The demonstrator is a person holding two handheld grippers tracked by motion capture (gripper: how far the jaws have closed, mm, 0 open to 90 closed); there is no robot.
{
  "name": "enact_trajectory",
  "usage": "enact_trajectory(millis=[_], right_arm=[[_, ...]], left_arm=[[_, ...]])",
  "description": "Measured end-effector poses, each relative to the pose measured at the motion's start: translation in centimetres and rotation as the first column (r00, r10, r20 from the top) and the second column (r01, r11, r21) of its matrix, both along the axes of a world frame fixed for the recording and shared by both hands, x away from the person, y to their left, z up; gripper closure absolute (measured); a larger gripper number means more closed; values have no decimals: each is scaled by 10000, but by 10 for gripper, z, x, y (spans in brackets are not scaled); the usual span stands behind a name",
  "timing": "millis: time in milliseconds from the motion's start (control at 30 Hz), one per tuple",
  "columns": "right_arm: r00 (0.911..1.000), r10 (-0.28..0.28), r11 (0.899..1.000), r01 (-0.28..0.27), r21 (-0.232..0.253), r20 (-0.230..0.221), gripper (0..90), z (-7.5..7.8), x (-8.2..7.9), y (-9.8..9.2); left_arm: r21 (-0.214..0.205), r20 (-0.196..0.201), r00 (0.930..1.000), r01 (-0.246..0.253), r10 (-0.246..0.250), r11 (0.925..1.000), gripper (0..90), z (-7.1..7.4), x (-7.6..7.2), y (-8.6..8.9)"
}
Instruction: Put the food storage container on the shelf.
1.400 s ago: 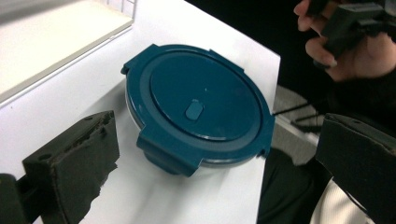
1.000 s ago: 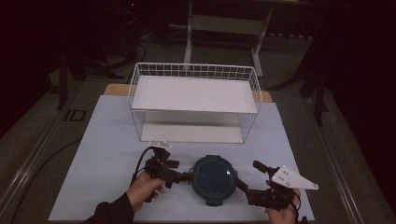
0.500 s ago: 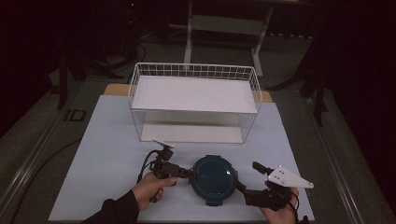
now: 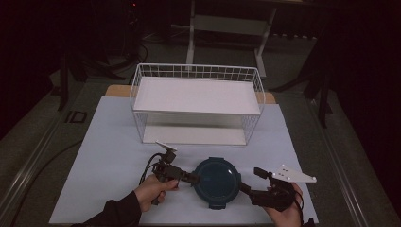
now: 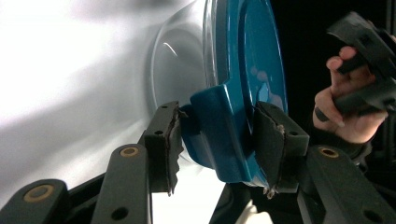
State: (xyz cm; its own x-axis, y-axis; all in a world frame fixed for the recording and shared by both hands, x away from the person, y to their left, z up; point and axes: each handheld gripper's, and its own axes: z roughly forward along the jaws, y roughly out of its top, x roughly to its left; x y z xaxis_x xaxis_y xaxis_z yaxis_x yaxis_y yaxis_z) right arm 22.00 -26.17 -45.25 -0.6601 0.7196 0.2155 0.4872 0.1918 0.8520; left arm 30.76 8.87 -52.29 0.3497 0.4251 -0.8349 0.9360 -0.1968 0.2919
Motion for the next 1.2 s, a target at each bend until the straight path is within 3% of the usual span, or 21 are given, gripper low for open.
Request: enact_trajectory(millis=[33, 67, 100, 200, 300, 333, 367, 400, 433, 467, 533, 567, 600, 633, 667, 700, 833, 1000, 1200], right_arm=[[10000, 0, 10000, 0, 0, 0, 180, 0, 0, 0], [9982, 62, 9998, -50, 196, -591, 200, -4, 5, -3], [9957, 31, 9996, -4, 283, -925, 214, -6, 8, -5], [9819, 75, 9985, 28, 540, -1892, 248, -14, 16, -9], [9756, 127, 9987, -16, 509, -2192, 270, -17, 20, -11], [9625, 314, 9975, -133, 687, -2694, 292, -22, 25, -13], [9550, 423, 9965, -191, 813, -2935, 309, -24, 27, -14], [9486, 521, 9949, -222, 985, -3121, 322, -26, 28, -15], [9486, 521, 9949, -222, 985, -3121, 322, -26, 28, -15], [9300, 723, 9914, -275, 1278, -3604, 346, -30, 32, -17], [9187, 906, 9870, -313, 1577, -3844, 397, -33, 33, -19], [9056, 993, 9823, -229, 1861, -4123, 428, -35, 34, -21], [8989, 1079, 9772, -175, 2114, -4246, 449, -37, 34, -23], [8989, 1079, 9772, -175, 2114, -4246, 449, -37, 34, -23], [8815, 1221, 9701, -89, 2426, -4560, 456, -42, 35, -26], [8717, 1352, 9645, -69, 2639, -4711, 464, -44, 36, -27], [8479, 1638, 9565, -113, 2917, -5043, 481, -50, 36, -27], [8315, 1956, 9518, -333, 3048, -5200, 530, -56, 34, -21], [8342, 1955, 9489, -281, 3142, -5157, 539, -58, 33, -20]], left_arm=[[0, 0, 10000, 0, 0, 10000, 532, 0, 0, 0], [124, 384, 9992, 109, -114, 9999, 533, 4, -3, -2], [124, 384, 9992, 109, -114, 9999, 534, 4, -3, -2], [189, 887, 9958, 211, -227, 9996, 540, 8, -9, -2], [182, 1139, 9930, 286, -305, 9994, 543, 9, -11, -2], [251, 1497, 9876, 436, -469, 9987, 543, 11, -13, -3], [253, 1568, 9863, 471, -505, 9986, 544, 11, -14, -3], [266, 1680, 9843, 499, -536, 9984, 544, 12, -15, -3], [266, 1680, 9843, 499, -536, 9984, 544, 12, -15, -3], [262, 1784, 9824, 520, -559, 9983, 544, 12, -16, -2], [306, 1925, 9796, 535, -584, 9981, 545, 12, -18, -1], [306, 1925, 9796, 535, -584, 9981, 545, 12, -18, -1], [285, 2054, 9768, 563, -610, 9980, 545, 13, -20, -1], [285, 2054, 9768, 563, -610, 9980, 549, 13, -20, -1], [297, 2215, 9729, 610, -660, 9977, 551, 13, -22, -1], [287, 2233, 9725, 620, -668, 9977, 552, 14, -23, -1], [292, 2260, 9719, 609, -660, 9977, 559, 15, -25, -1], [322, 2372, 9696, 540, -602, 9980, 560, 15, -28, 0], [222, 2429, 9693, 344, -388, 9992, 559, 14, -31, 1]])
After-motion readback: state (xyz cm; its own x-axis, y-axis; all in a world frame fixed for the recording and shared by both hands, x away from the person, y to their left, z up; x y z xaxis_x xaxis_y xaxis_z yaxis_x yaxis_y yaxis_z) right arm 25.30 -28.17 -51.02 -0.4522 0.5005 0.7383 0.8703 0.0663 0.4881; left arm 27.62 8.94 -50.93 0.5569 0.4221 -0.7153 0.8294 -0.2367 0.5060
